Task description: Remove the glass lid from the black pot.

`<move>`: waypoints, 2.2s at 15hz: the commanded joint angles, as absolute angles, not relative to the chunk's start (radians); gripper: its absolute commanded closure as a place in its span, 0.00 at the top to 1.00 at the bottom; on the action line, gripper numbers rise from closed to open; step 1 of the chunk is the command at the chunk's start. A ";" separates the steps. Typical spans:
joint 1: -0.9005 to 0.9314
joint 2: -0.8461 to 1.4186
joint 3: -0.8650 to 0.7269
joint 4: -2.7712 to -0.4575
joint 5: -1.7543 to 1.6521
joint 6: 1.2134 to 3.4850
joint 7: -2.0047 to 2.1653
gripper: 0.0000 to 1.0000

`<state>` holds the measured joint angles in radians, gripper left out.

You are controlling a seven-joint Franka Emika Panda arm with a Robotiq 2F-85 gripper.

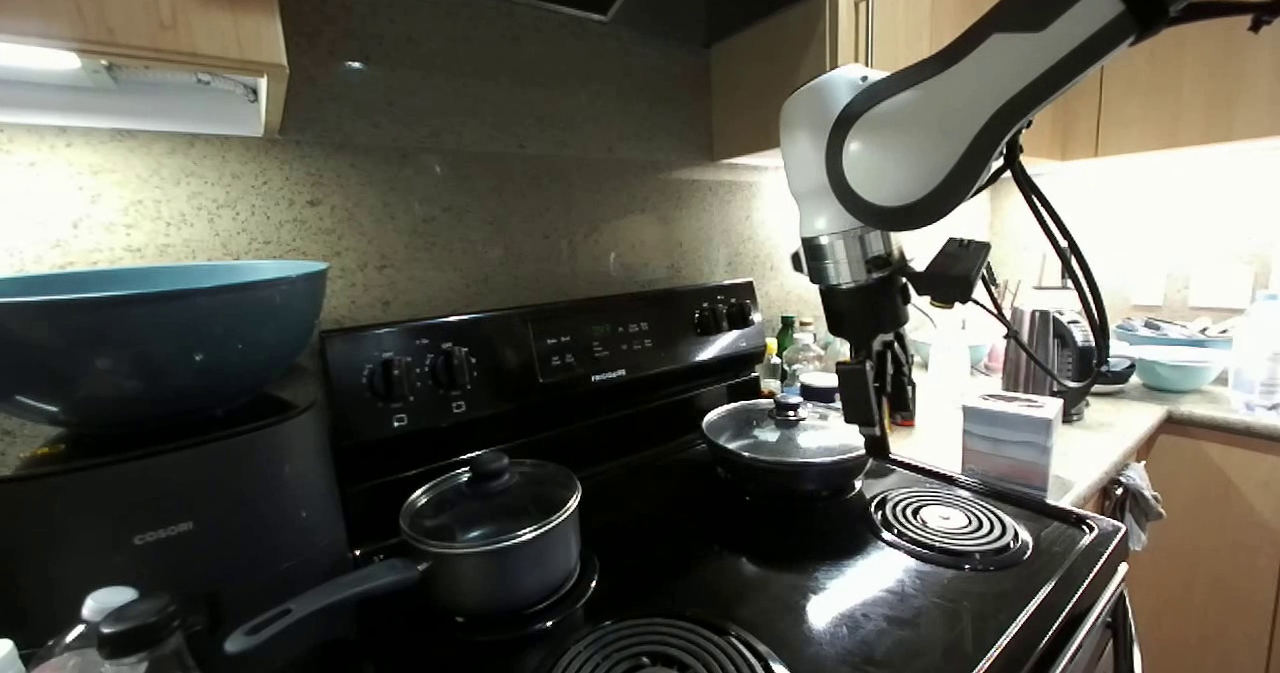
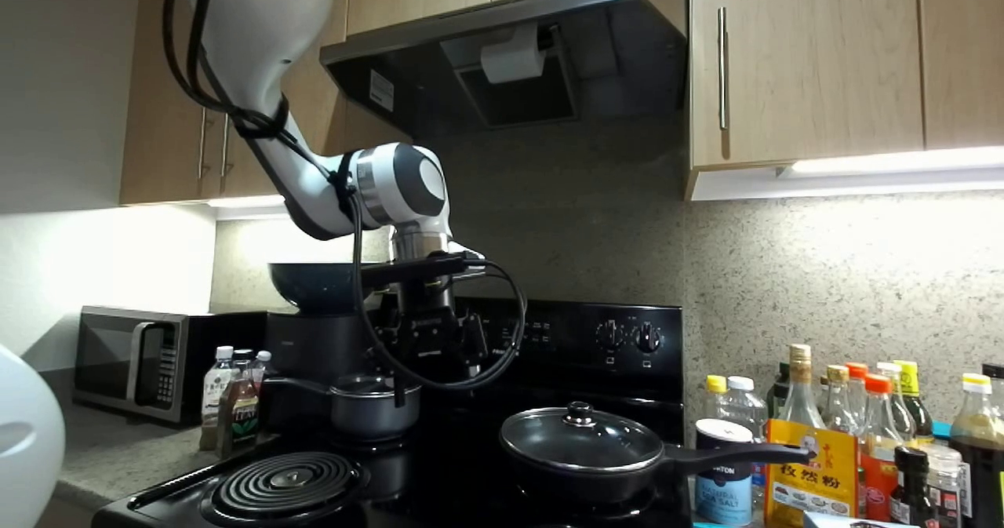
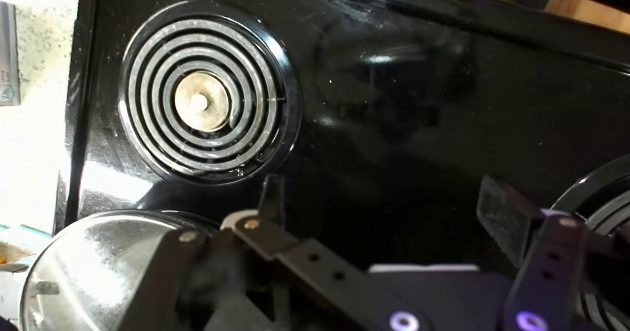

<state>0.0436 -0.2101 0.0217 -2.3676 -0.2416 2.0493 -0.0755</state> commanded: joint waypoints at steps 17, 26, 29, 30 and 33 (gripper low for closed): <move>0.199 -0.063 0.174 -2.238 -0.081 2.218 -0.074 1.00; 0.227 0.075 0.215 -2.110 -0.119 2.357 0.049 1.00; 0.254 0.152 0.226 -2.035 -0.192 2.414 0.116 1.00; 0.266 0.172 0.221 -2.015 -0.230 2.427 0.155 1.00; 0.272 0.165 0.216 -2.021 -0.223 2.415 0.143 1.00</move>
<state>0.2677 0.1665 0.2208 -2.0224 -0.2259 2.4174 0.1457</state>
